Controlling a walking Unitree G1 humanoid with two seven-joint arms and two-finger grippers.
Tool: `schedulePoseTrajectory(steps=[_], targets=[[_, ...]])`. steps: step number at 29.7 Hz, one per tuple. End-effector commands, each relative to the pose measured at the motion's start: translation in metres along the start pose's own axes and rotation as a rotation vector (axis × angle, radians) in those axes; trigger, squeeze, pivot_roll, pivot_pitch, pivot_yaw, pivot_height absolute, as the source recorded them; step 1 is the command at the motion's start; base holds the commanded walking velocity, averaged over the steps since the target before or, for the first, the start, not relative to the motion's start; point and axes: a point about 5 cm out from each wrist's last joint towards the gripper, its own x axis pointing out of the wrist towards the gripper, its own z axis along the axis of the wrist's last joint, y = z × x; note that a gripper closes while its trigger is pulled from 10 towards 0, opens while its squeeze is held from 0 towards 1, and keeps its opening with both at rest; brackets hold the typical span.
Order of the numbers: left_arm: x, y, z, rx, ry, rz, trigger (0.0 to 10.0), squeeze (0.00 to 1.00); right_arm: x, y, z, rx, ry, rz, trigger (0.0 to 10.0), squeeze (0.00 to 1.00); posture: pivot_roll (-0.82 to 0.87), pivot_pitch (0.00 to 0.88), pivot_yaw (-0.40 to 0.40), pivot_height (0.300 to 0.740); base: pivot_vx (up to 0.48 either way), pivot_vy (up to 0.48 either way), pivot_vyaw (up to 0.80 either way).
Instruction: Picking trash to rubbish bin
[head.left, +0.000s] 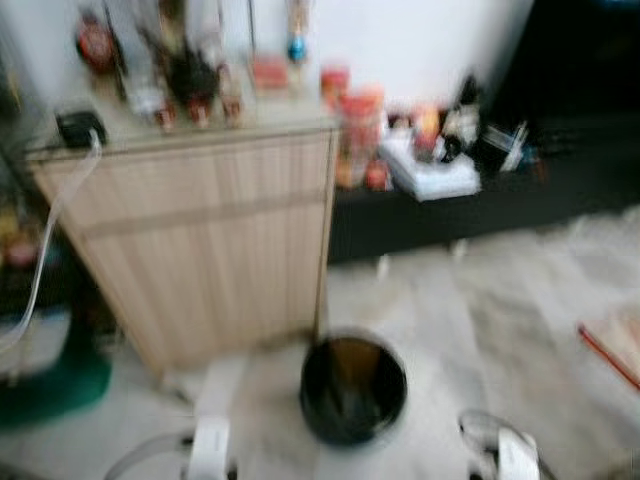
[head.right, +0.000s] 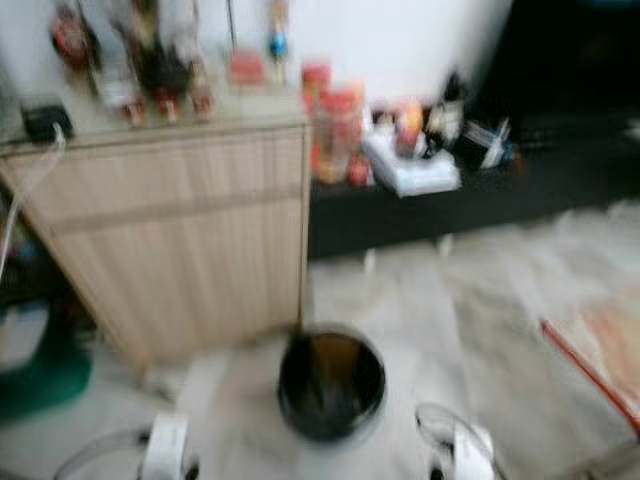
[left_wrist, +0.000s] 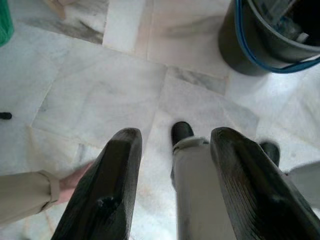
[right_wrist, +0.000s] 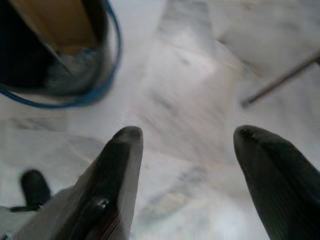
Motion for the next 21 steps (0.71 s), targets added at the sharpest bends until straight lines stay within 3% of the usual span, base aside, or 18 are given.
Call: schedulePoseTrajectory(steps=[1, 17, 21], targets=[[0.0, -0.0066, -0.0011, -0.012, 0.014, -0.02, 10.0, 0.0, 0.0007, -0.0033, 0.0045, 0.011, -0.012, -0.015, 10.0, 0.0, -0.09, 0.005, -0.049, 0.74, -0.255, 0.0, 0.0], [0.0006, -0.0062, 0.001, -0.011, 0.009, -0.019, 10.0, 0.0, 0.001, -0.0027, 0.006, 0.019, -0.016, -0.017, 10.0, 0.0, -0.09, 0.015, -0.047, 0.74, -0.252, 0.0, 0.0], [0.0003, -0.0058, -0.0003, -0.004, 0.014, -0.019, 10.0, 0.0, 0.0004, -0.0036, 0.0035, 0.027, -0.011, -0.02, 10.0, 0.0, -0.09, 0.007, -0.044, 0.74, 0.0, 0.0, 0.0]])
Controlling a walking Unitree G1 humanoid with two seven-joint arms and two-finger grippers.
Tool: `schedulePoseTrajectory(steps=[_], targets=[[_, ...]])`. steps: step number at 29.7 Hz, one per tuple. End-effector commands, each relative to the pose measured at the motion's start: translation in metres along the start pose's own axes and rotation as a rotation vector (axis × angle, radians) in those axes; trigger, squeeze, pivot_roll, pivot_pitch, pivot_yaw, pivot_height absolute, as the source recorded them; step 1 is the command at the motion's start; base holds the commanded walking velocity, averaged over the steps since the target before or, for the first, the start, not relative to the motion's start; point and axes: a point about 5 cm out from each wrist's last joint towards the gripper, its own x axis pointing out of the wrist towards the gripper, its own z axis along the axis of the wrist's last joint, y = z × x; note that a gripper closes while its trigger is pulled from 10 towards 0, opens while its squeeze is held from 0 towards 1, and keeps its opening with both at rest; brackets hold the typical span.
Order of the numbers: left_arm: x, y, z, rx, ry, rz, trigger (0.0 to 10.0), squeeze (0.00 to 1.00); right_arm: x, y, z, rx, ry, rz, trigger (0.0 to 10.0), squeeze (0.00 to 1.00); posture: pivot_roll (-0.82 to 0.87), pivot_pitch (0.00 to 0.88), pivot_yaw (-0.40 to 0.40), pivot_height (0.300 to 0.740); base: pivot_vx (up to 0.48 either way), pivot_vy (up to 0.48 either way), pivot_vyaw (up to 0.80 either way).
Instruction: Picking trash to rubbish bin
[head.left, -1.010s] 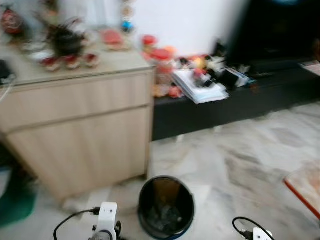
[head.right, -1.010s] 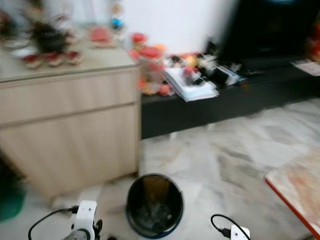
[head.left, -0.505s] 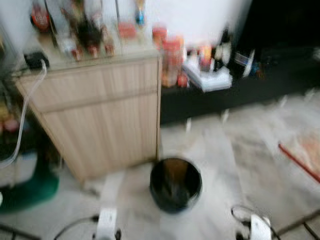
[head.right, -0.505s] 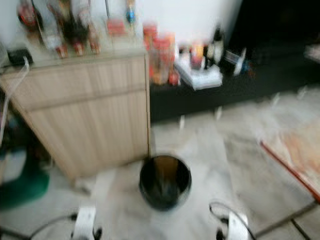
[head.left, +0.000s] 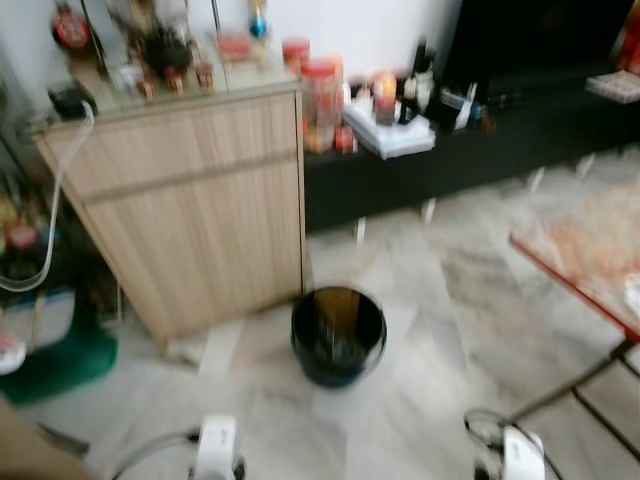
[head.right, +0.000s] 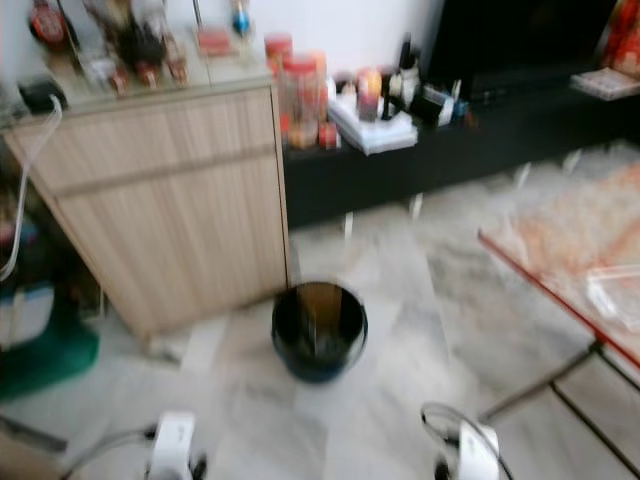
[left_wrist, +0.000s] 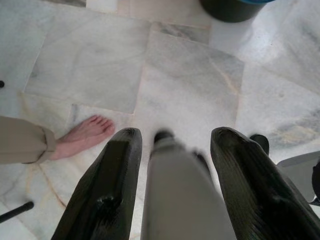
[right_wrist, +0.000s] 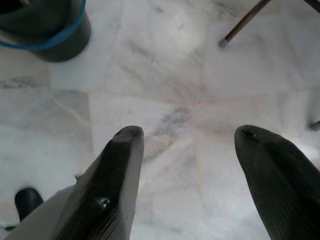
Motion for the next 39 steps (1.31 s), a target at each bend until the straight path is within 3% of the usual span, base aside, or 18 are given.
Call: schedulePoseTrajectory(steps=[1, 23, 39], targets=[[0.0, 0.006, -0.002, 0.012, 0.011, 0.016, 10.0, 0.0, 0.001, 0.002, 0.003, 0.016, -0.009, -0.001, 10.0, 0.0, -0.09, 0.006, -0.044, 0.74, 0.0, 0.0, 0.0], [0.0, 0.001, -0.003, 0.018, 0.011, 0.0, 10.0, 0.0, 0.002, -0.003, 0.013, 0.029, -0.051, -0.015, 10.0, 0.0, -0.1, 0.0, -0.054, 0.74, 0.0, 0.0, 0.0], [0.0, 0.003, -0.003, 0.008, 0.011, 0.01, 10.0, 0.0, 0.002, 0.004, 0.015, 0.034, -0.059, -0.012, 10.0, 0.0, -0.09, 0.017, -0.05, 0.74, 0.0, 0.0, -0.77]])
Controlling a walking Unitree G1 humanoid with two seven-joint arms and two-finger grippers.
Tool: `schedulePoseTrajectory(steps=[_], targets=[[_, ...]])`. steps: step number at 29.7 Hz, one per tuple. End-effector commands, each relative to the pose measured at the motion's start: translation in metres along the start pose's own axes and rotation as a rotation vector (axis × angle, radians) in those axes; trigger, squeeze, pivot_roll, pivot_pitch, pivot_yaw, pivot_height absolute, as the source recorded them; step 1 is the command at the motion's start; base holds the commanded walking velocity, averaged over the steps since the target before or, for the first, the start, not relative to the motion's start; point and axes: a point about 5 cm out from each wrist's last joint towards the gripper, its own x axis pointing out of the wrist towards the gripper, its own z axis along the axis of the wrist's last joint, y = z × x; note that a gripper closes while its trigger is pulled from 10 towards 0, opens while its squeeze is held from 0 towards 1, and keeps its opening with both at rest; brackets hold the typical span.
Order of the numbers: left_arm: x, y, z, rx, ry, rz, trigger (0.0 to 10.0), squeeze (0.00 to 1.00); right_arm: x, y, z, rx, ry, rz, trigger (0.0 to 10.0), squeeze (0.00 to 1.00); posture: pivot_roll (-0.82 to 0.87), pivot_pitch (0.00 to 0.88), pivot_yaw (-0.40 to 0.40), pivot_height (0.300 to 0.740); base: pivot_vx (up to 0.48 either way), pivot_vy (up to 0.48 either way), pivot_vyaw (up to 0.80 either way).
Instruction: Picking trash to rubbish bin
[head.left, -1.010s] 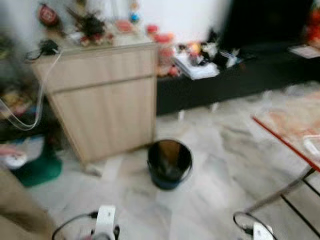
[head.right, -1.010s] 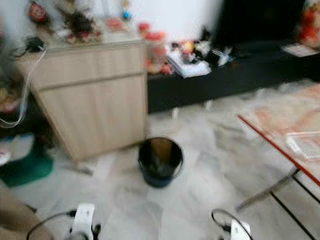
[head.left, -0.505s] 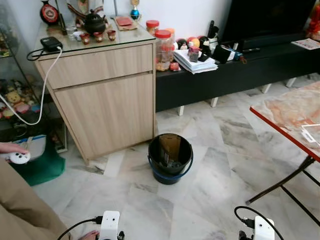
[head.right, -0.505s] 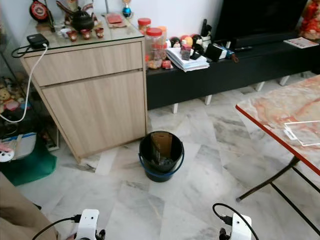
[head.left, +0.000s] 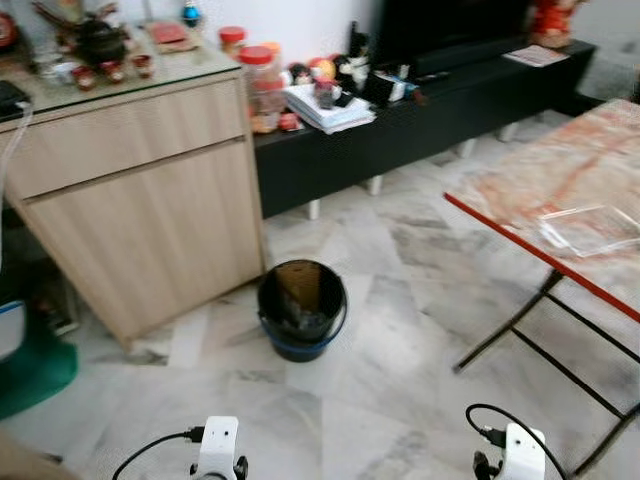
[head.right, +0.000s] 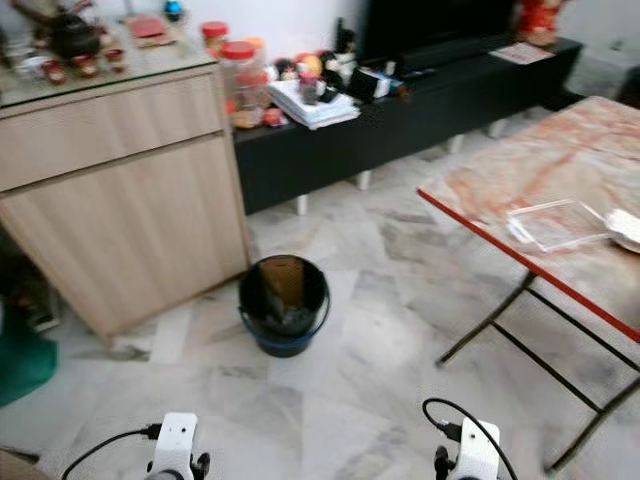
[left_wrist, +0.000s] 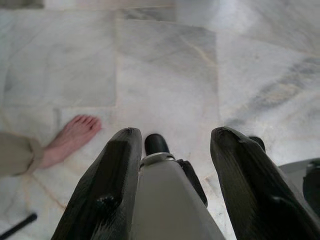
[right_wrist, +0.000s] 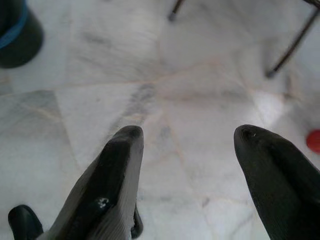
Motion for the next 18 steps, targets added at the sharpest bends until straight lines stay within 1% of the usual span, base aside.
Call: schedulePoseTrajectory(steps=[1, 7, 11, 15, 18], targets=[[-0.0007, 0.0018, -0.0034, 0.003, 0.012, 0.009, 10.0, 0.0, -0.0001, -0.0014, 0.0003, 0.013, -0.004, -0.015, 10.0, 0.0, -0.09, 0.017, -0.05, 0.74, 0.0, 0.0, -0.8], [-0.0004, 0.003, -0.0027, 0.012, 0.014, 0.019, 10.0, 0.0, -0.0001, -0.0017, 0.0004, 0.013, -0.004, -0.018, 10.0, 0.0, -0.09, 0.022, -0.05, 0.74, 0.0, 0.0, -0.8], [0.0002, 0.0028, 0.0006, 0.036, 0.0, 0.02, 10.0, 0.0, 0.0, -0.0023, 0.0013, 0.012, -0.007, -0.021, 10.0, 0.0, -0.09, 0.022, -0.05, 0.74, 0.0, 0.0, -0.8], [0.0003, 0.0028, 0.0001, 0.041, 0.01, 0.028, 10.0, 0.0, 0.0, -0.0025, 0.0012, 0.011, -0.007, -0.022, 10.0, 0.0, -0.09, 0.022, -0.051, 0.74, 0.0, -0.476, -0.8], [0.0003, 0.0024, -0.0005, 0.029, 0.015, 0.031, 10.0, 0.0, 0.0, -0.0028, 0.0012, 0.01, -0.006, -0.023, 10.0, 0.0, -0.09, 0.019, -0.054, 0.74, 0.0, 0.0, -0.79]])
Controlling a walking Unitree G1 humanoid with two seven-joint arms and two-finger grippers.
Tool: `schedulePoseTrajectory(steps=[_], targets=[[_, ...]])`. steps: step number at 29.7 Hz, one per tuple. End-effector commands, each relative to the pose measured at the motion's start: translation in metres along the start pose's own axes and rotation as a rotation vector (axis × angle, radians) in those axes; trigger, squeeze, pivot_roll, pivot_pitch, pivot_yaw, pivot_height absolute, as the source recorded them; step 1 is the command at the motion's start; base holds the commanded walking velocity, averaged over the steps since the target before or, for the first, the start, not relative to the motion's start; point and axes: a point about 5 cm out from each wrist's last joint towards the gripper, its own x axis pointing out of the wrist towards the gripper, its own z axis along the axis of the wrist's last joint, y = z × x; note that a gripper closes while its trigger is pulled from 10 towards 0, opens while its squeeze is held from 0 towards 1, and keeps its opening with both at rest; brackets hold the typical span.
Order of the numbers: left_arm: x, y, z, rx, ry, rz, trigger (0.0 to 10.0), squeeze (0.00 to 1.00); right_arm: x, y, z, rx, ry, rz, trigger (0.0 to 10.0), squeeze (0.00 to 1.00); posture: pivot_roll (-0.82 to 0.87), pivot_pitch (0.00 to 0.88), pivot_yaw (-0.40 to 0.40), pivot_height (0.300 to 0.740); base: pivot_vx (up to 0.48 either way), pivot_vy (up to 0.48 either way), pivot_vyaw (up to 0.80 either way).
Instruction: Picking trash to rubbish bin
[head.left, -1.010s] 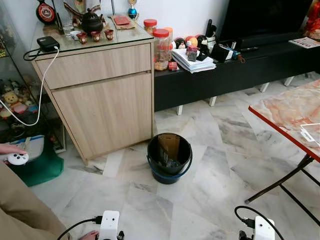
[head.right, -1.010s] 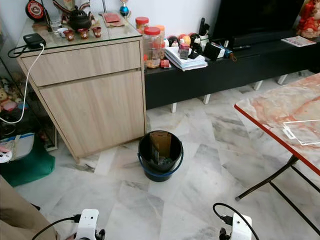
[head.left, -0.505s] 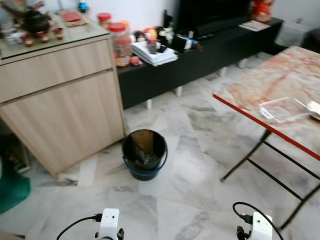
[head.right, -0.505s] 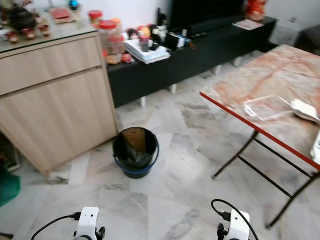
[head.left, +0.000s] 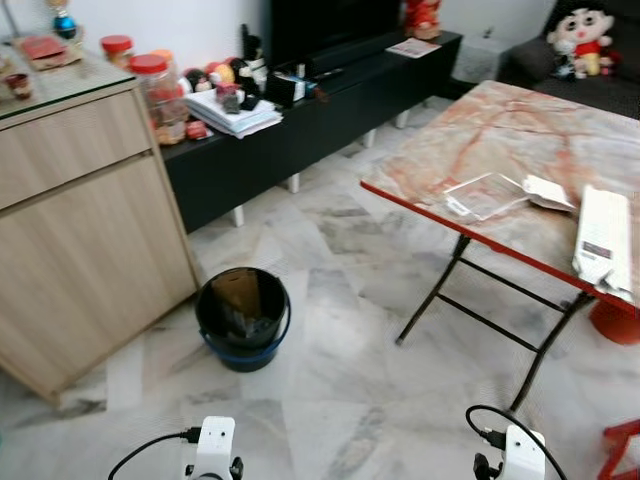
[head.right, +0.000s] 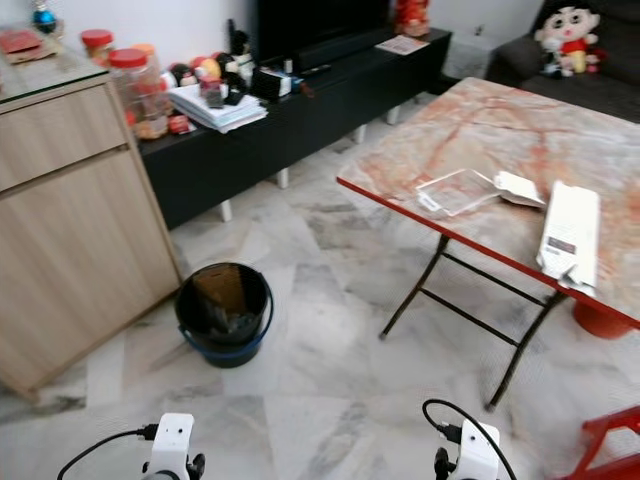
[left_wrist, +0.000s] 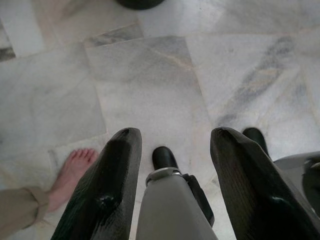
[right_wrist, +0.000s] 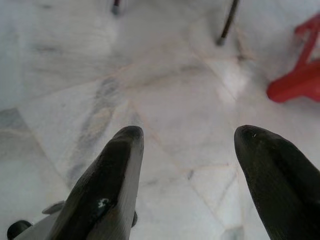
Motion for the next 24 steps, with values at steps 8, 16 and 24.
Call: schedulePoseTrajectory(steps=[8, 16, 24], targets=[[-0.0002, -0.0028, -0.0022, 0.01, 0.015, -0.001, 10.0, 0.0, 0.0003, -0.0037, 0.0021, 0.005, -0.006, -0.02, 10.0, 0.0, -0.09, 0.019, -0.058, 0.74, 0.0, 0.0, -0.79], [-0.0004, -0.0033, -0.003, 0.011, 0.017, -0.002, 10.0, 0.0, 0.0003, -0.0048, 0.0021, -0.001, -0.003, -0.022, 10.0, 0.0, -0.09, 0.011, -0.058, 0.74, 0.0, 0.0, -0.79], [-0.0002, -0.0042, -0.0015, 0.04, 0.011, -0.008, 10.0, 0.0, 0.0004, -0.0049, 0.0025, -0.005, -0.002, -0.022, 10.0, 0.0, -0.09, 0.0, -0.056, 0.74, 0.0, -0.06, -0.79]])
